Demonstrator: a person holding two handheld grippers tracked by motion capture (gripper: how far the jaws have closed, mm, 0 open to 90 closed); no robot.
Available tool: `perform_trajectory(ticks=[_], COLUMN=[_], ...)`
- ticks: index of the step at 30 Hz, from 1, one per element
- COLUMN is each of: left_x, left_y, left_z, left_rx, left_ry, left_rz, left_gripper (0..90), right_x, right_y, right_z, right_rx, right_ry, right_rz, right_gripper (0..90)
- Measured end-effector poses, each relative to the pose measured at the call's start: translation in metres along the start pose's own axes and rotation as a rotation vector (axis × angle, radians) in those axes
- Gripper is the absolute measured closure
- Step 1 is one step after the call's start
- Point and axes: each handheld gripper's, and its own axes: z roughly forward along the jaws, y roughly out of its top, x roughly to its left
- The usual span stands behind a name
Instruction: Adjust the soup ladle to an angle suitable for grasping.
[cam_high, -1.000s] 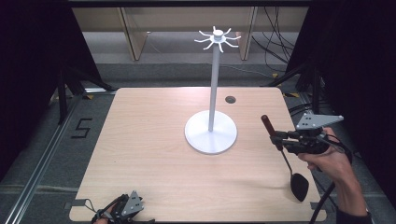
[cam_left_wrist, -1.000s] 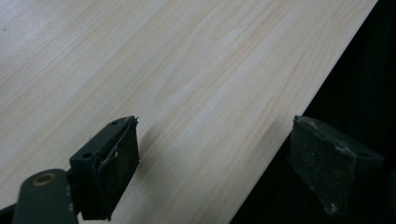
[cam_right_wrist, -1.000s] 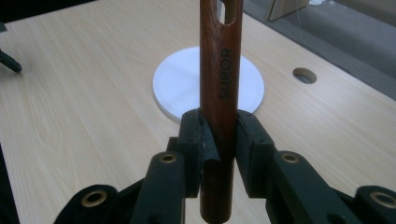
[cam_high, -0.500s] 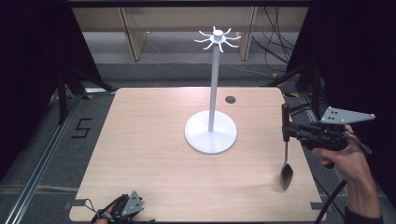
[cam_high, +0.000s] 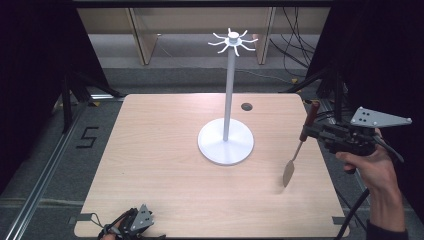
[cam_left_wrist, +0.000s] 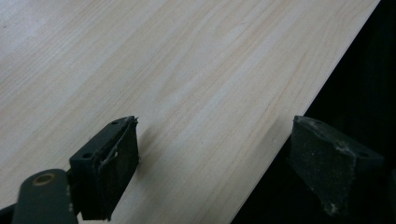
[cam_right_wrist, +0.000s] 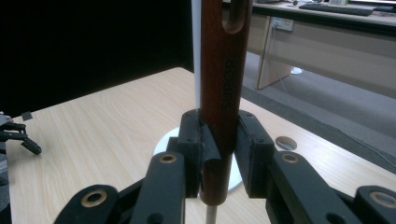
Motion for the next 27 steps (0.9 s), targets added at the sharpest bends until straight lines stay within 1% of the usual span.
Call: perform_trajectory(ticks=[1,2,7,8,10,11,14,15,16,17,19,20,21,22,23,24,25,26,27], left_x=[0.0,-0.001,0.0,0.0,0.0,0.0,0.0,0.0,0.0,0.0,0.0,0.0,0.0,0.0,0.0,0.0,0.0,0.0,0.0], left_y=[0.0,0.0,0.0,0.0,0.0,0.0,0.0,0.0,0.0,0.0,0.0,0.0,0.0,0.0,0.0,0.0,0.0,0.0,0.0], left_z=[0.0,0.0,0.0,0.0,0.0,0.0,-0.001,-0.001,0.0,0.0,0.0,0.0,0.0,0.0,-0.001,0.0,0.0,-0.001,0.0], left_rx=[-0.001,-0.001,-0.002,-0.002,0.0,0.0,-0.002,-0.001,-0.001,-0.003,-0.002,-0.002,0.0,0.0,-0.003,-0.001,-0.001,0.0,0.0], left_ry=[0.004,0.004,0.005,0.004,0.002,0.002,0.006,0.005,0.005,0.004,0.006,0.005,0.001,0.003,0.005,0.006,0.006,0.001,0.003], left_rz=[-0.002,-0.002,-0.002,0.001,-0.001,-0.001,0.0,-0.001,0.001,0.001,0.0,-0.001,0.0,0.002,0.0,0.001,0.001,0.0,0.002], left_gripper=[15.4,15.4,15.4,15.4,15.4,15.4,15.4,15.4,15.4,15.4,15.3,15.4,15.4,15.4,15.4,15.4,15.4,15.4,15.4], right_x=[0.0,0.001,0.004,0.005,0.008,0.007,0.008,0.01,0.01,0.012,0.013,0.015,0.014,0.015,0.016,0.016,0.016,0.016,0.018], right_y=[0.0,0.003,0.008,0.01,0.015,0.018,0.023,0.026,0.029,0.035,0.04,0.042,0.045,0.047,0.053,0.055,0.058,0.058,0.06], right_z=[0.0,0.002,0.009,0.01,0.016,0.017,0.02,0.022,0.023,0.026,0.029,0.031,0.032,0.035,0.038,0.041,0.043,0.043,0.046], right_rx=[0.0,0.012,0.004,0.013,-0.004,-0.008,-0.015,-0.016,-0.014,-0.014,-0.009,-0.008,-0.004,-0.006,0.002,-0.009,-0.003,-0.003,-0.013], right_ry=[0.0,0.021,0.027,0.021,0.01,0.013,0.011,0.02,0.008,0.004,-0.006,0.006,-0.002,-0.004,-0.001,-0.007,-0.009,-0.009,-0.019], right_rz=[0.0,0.0,-0.003,-0.02,-0.023,-0.05,-0.059,-0.036,-0.053,-0.058,-0.066,-0.048,-0.066,-0.053,-0.052,-0.061,-0.07,-0.07,-0.047], right_gripper=[74.0,74.0,74.0,74.0,74.0,74.0,74.0,74.0,74.0,74.0,74.0,74.0,74.0,74.0,74.0,74.0,74.0,74.0,74.0])
